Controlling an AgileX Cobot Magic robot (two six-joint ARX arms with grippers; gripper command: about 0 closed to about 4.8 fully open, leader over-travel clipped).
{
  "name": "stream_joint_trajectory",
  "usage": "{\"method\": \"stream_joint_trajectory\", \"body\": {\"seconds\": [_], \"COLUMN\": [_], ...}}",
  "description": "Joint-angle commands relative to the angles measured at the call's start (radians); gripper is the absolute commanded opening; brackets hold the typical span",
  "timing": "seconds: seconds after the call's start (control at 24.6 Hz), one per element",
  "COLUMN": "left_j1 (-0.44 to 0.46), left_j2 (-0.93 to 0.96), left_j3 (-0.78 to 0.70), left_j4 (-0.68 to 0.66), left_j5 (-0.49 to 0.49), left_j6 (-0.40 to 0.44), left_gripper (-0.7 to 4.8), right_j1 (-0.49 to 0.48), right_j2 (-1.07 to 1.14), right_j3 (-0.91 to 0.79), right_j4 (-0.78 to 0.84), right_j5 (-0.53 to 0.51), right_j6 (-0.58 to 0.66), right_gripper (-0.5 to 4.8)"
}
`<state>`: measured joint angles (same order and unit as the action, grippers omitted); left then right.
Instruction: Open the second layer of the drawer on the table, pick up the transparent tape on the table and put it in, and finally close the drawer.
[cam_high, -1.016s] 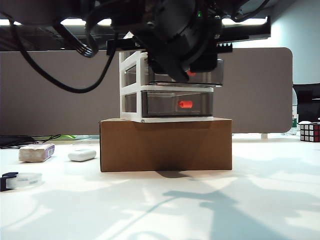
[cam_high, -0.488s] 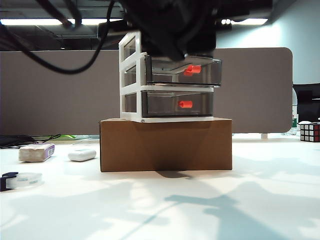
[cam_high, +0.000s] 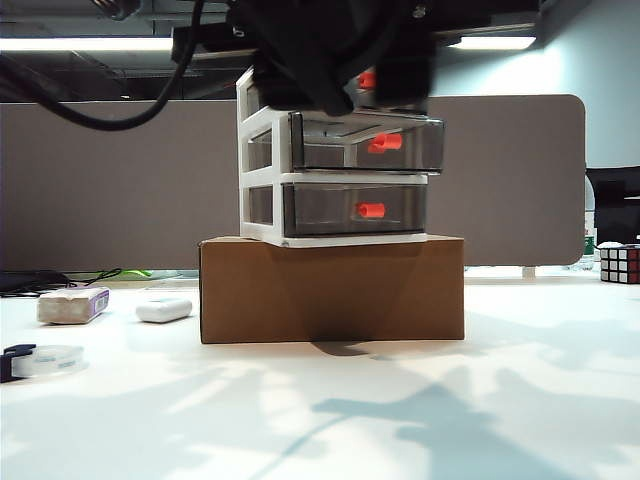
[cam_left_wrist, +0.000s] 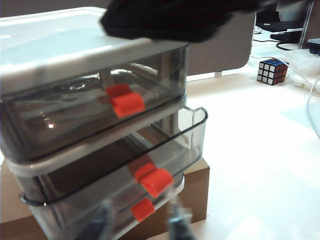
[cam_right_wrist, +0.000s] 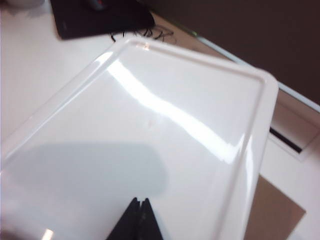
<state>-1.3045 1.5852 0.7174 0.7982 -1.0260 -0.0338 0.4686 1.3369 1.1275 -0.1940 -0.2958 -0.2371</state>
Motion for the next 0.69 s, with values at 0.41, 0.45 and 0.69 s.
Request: {"method": "stream_joint_trajectory", "body": {"seconds": [0.41,0.45,0.69], "left_j1": [0.083,0.085,0.084], "left_j2": [0.005,0.005,0.005], "left_j3": [0.0,0.0,0.0], "left_j4": [0.002,0.002,-0.001], "left_j5": [0.061,0.078,0.088], "left_j6": [-0.072,-0.072,-0.072], "left_gripper": [1.08,1.08,1.08], "right_j1": [0.0,0.001,0.016], "right_j2": [-0.091,-0.087,-0.062], "right_j3": [-0.004,-0.008,-0.024], "right_j4": [-0.149,-0.15,-0.138], "right_j5": [-0.124,-0.135,-0.229], "right_j6": [-0.021,-0.021,-0.003], "right_gripper": [-0.05,-0.05,-0.05]}}
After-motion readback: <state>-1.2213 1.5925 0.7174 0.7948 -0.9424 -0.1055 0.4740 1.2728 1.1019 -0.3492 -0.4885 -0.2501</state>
